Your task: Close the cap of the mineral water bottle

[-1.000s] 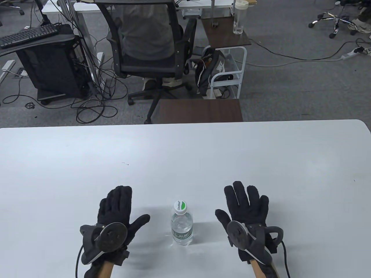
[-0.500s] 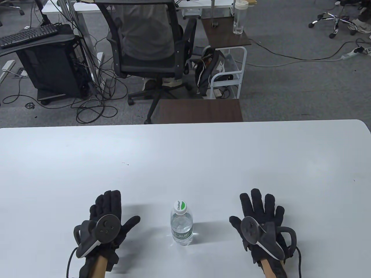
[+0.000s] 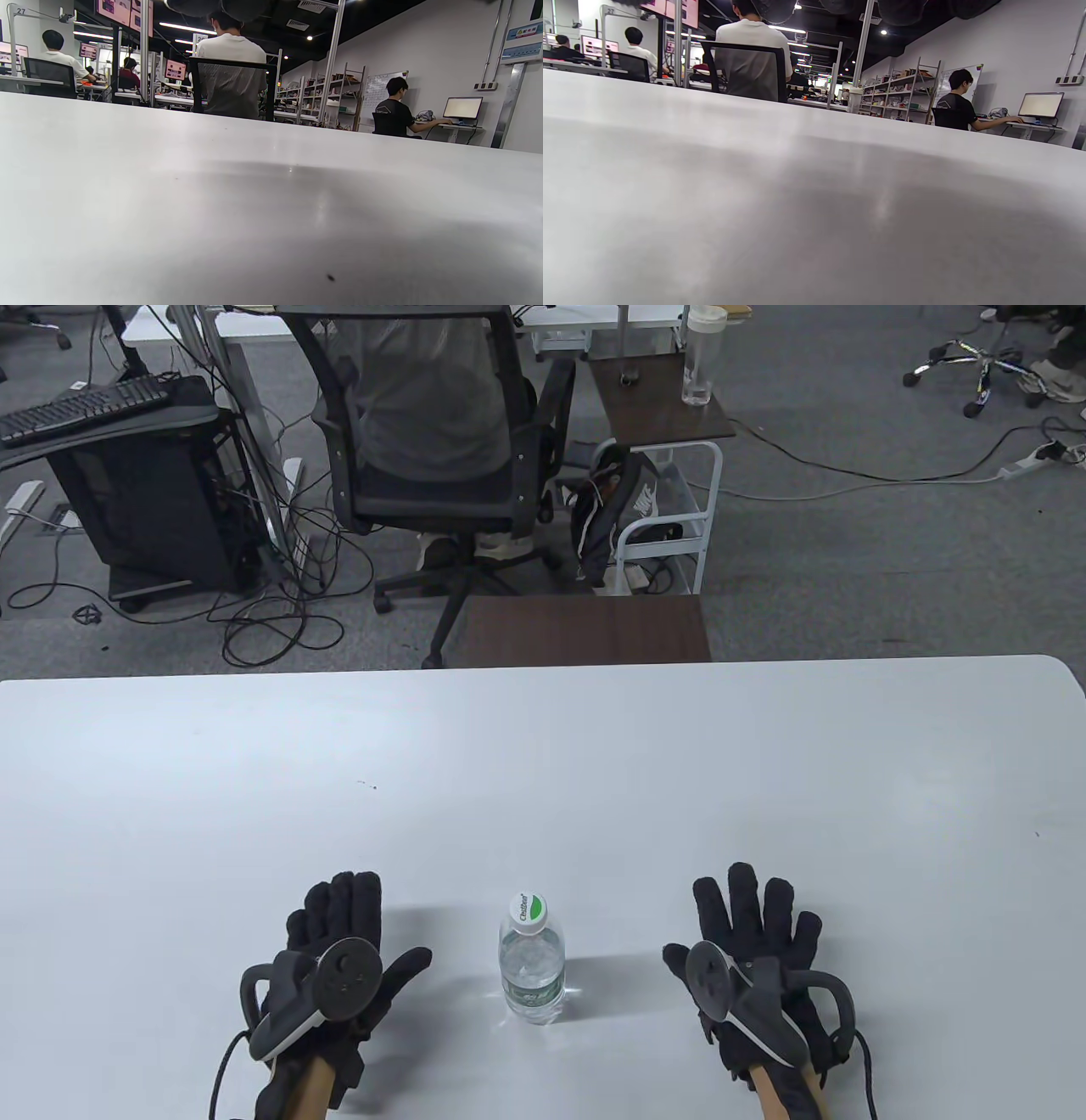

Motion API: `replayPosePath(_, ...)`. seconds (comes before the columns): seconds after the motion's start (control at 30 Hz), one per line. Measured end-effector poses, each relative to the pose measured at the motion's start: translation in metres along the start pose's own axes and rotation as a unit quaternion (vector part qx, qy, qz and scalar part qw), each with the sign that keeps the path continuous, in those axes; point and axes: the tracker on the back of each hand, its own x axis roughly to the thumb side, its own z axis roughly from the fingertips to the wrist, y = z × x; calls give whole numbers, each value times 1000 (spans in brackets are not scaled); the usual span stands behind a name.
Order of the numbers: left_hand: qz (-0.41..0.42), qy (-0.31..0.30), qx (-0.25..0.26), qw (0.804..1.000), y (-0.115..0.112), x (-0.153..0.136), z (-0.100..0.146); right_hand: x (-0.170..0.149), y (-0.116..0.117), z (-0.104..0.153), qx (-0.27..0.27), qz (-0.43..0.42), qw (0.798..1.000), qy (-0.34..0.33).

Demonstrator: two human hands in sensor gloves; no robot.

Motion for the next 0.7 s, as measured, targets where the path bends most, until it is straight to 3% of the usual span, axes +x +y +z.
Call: replayPosePath(0.7, 0, 8, -2, 1000, -3, 4, 2, -2, 7, -4, 21, 1, 1000, 6)
